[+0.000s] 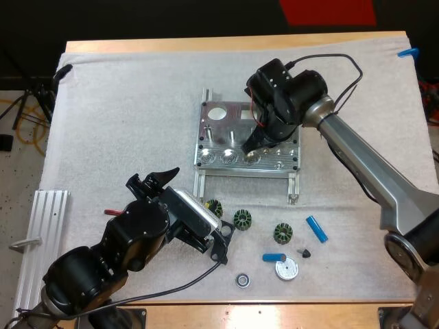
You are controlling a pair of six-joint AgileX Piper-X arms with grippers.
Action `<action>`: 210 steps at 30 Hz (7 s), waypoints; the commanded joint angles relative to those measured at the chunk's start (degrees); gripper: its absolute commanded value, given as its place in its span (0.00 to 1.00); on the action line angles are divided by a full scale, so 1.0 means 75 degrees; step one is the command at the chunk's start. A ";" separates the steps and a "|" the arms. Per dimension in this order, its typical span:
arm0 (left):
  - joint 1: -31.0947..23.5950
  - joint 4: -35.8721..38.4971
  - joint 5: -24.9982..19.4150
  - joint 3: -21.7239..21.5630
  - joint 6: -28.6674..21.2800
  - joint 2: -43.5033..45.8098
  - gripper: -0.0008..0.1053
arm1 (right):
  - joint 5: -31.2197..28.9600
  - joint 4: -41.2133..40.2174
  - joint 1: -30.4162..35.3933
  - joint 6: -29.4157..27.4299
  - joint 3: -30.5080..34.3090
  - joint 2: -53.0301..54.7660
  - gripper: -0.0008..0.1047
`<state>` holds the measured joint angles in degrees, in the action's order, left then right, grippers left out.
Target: Load cells from left to right
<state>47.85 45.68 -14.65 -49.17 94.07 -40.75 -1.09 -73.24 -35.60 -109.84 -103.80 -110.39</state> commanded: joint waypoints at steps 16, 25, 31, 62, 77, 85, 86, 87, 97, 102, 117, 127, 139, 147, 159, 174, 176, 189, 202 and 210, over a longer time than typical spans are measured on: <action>-0.0008 -0.0113 -0.0143 -0.0045 0.0110 0.0041 0.76 | -0.0118 -0.0175 0.0002 -0.0181 -0.0091 -0.0431 0.01; -0.0008 -0.0113 -0.0143 -0.0045 0.0110 0.0041 0.76 | -0.0180 -0.0115 0.0002 -0.0246 -0.0091 -0.0542 0.01; -0.0008 -0.0113 -0.0143 -0.0045 0.0110 0.0041 0.76 | -0.0221 -0.0071 0.0002 -0.0282 -0.0091 -0.0632 0.01; -0.0008 -0.0082 -0.0143 -0.0045 0.0110 0.0041 0.76 | -0.0221 0.0294 0.0002 -0.0119 -0.0091 -0.0964 0.01; -0.0008 -0.0050 -0.0143 -0.0045 0.0110 0.0041 0.76 | -0.0495 0.0291 0.0002 -0.0065 -0.0091 -0.0983 0.37; -0.0008 -0.0050 -0.0143 -0.0045 0.0004 0.0041 0.76 | -0.0683 0.0346 0.0002 0.0039 -0.0116 -0.0569 0.65; -0.0008 -0.0050 -0.0143 -0.0045 -0.0031 0.0041 0.76 | -0.0683 0.0365 0.0002 0.0040 -0.0116 -0.0432 0.65; -0.0008 -0.0050 -0.0143 -0.0045 -0.0064 0.0041 0.76 | -0.0683 0.0364 0.0002 0.0039 -0.0116 -0.0282 0.65; -0.0008 -0.0134 -0.0143 -0.0045 -0.0074 0.0041 0.76 | 0.0084 0.0244 0.0002 0.0665 0.0079 0.1243 0.65; -0.0008 -0.0131 -0.0143 -0.0045 -0.0074 0.0023 0.76 | 0.0145 0.0267 0.0002 0.0795 0.1147 0.2548 0.65; -0.0008 -0.0131 0.1953 -0.0045 -0.0074 -0.0056 0.76 | 0.1104 -0.0199 -0.0012 0.1291 0.3941 0.7097 0.65; -0.0008 -0.0116 0.3820 -0.0045 -0.0334 -0.0879 0.76 | 0.1384 -0.0916 -0.0012 0.1996 0.4955 0.9117 0.65; -0.0008 -0.0105 0.5056 -0.0045 -0.2387 -0.2262 0.76 | 0.1850 -0.1127 -0.0012 0.2487 0.5862 0.9942 0.65; -0.0008 -0.0101 0.6064 -0.0045 -0.3138 -0.3669 0.76 | 0.1850 -0.1127 -0.0012 0.2487 0.6079 0.9942 0.65; 0.0778 -0.0409 0.6002 -0.0045 -0.3945 -0.5034 0.72 | 0.1850 -0.0990 -0.0012 0.2487 0.6109 0.9942 0.65; 0.0950 -0.1332 0.4304 -0.0065 -0.3945 -0.6396 0.72 | 0.1850 -0.0954 -0.0012 0.2487 0.6109 0.9942 0.65; 0.0950 -0.1468 0.4277 -0.0065 -0.3945 -0.6460 0.72 | 0.1850 -0.0954 -0.0012 0.2487 0.6109 0.9942 0.65; 0.0950 -0.1771 0.4341 -0.0065 -0.3777 -0.6901 0.53 | 0.1850 -0.0954 -0.0012 0.2487 0.6109 0.9942 0.65; 0.1448 -0.1730 0.4478 -0.0065 -0.3447 -0.6919 0.53 | 0.1850 -0.0954 -0.0012 0.2487 0.6109 0.9942 0.65; 0.1548 -0.1845 0.3697 -0.0065 -0.3447 -0.6927 0.38 | 0.1850 -0.0954 -0.0012 0.2487 0.6109 0.9942 0.65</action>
<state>59.35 32.37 14.77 -49.38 67.45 -92.65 12.41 -80.86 -35.60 -91.32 -58.04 -35.99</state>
